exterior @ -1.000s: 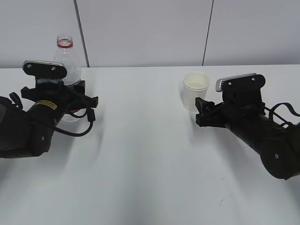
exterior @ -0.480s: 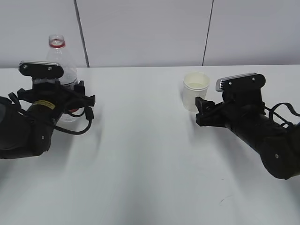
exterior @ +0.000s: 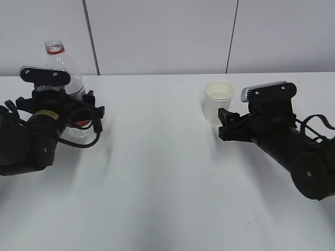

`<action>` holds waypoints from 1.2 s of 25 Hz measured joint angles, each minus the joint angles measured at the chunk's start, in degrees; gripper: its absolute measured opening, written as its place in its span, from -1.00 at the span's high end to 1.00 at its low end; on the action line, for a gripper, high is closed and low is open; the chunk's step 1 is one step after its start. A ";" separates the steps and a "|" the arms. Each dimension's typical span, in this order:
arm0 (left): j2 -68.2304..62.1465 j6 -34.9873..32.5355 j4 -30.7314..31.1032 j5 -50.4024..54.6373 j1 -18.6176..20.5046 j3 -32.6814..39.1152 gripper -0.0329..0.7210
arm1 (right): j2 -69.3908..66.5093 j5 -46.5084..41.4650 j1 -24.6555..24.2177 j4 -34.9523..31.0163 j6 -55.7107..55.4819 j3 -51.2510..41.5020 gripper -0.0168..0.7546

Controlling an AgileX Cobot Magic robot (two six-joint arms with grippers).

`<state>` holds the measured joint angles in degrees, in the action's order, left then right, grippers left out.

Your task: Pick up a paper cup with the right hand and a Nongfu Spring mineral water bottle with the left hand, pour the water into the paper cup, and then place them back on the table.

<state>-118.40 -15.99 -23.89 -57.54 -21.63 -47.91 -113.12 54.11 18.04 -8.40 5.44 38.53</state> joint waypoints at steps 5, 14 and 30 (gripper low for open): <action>4.34 -0.36 -0.69 2.87 0.00 2.41 -0.50 | 0.00 0.00 0.00 0.00 0.00 0.00 -0.58; 8.97 -0.36 -0.69 5.10 0.00 5.24 -0.50 | 0.09 -1.00 0.00 0.09 0.00 0.00 -0.57; 15.82 -3.91 -3.33 6.33 -3.24 10.44 -0.50 | 8.18 -5.67 0.00 0.22 0.73 -3.34 -0.57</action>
<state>-102.58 -19.90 -27.22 -51.21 -24.87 -37.48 -104.94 48.44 18.04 -8.18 6.18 35.20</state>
